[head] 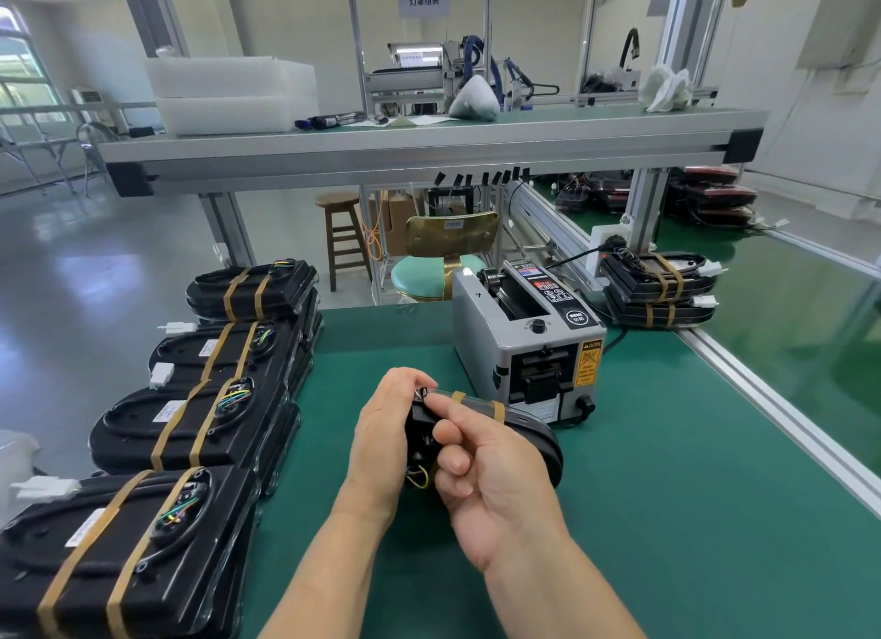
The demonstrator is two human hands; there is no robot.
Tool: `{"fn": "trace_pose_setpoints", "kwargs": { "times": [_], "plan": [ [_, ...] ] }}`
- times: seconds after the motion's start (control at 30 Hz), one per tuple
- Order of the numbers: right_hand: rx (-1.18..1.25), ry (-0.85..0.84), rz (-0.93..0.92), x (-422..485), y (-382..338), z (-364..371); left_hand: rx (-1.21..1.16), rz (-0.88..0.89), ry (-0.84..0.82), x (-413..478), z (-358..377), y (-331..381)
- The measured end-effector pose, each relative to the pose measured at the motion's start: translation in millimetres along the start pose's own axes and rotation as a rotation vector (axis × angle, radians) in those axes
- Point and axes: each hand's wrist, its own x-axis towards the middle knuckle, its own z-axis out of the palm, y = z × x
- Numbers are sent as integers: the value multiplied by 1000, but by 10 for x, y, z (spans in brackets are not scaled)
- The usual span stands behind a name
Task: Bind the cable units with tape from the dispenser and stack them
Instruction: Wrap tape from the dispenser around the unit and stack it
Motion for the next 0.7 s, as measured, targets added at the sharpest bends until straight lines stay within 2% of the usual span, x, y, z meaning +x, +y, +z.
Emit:
{"fn": "trace_pose_setpoints", "kwargs": {
  "times": [0.33, 0.47, 0.7],
  "plan": [
    [-62, -30, -43, -7, -12, -33, 216, 143, 64, 90, -83, -14],
    [-174, -35, -137, -15, -24, -71, 248, 169, 54, 133, -140, -20],
    [-247, 79, -340, 125, -240, -207, 287, 152, 19, 154, -201, -4]
  ]
}}
